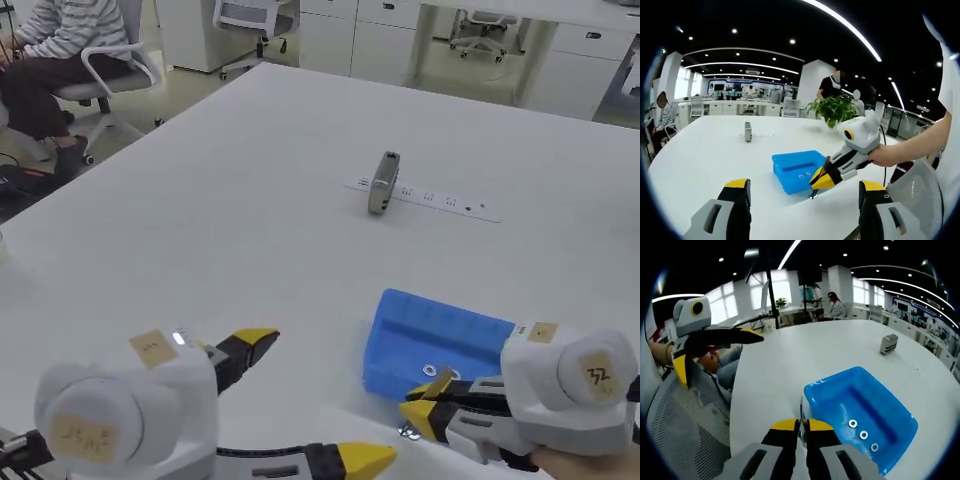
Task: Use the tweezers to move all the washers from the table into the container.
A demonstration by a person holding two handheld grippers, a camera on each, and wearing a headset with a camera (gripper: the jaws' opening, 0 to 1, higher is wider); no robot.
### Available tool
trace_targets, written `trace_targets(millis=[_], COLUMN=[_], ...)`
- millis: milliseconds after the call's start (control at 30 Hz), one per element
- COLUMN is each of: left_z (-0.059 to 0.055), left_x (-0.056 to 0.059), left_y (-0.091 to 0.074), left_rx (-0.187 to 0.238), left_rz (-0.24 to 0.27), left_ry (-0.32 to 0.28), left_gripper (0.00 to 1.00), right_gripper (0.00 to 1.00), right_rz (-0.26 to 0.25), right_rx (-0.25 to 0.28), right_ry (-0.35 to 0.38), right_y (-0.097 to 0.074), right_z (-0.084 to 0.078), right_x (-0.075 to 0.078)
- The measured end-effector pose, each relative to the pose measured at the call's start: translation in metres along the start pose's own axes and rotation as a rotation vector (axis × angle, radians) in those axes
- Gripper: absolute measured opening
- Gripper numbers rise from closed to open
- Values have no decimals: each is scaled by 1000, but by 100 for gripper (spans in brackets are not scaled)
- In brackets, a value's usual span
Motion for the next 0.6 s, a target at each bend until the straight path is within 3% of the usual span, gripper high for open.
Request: trace_targets(millis=[267, 600], left_z=[1, 0], left_x=[-1, 1], left_y=[-1, 0], left_rx=[5, 0], left_rz=[5, -2], left_ry=[-11, -6], left_gripper=[91, 92], right_gripper=[2, 3], right_rz=[23, 20], right_rx=[67, 146], right_ry=[80, 71], right_y=[-5, -19], right_z=[9, 34], right_x=[-1, -6])
Point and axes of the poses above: the centre of the closed fingertips' face, and the gripper's own axes: y roughly forward along the fingers, x roughly to its right, z roughly out of its top, the point moved 3 cm from there along -y, roughly backward along the fingers, and after that the axes turned 1 degree about -y, right-handed, at the moved point
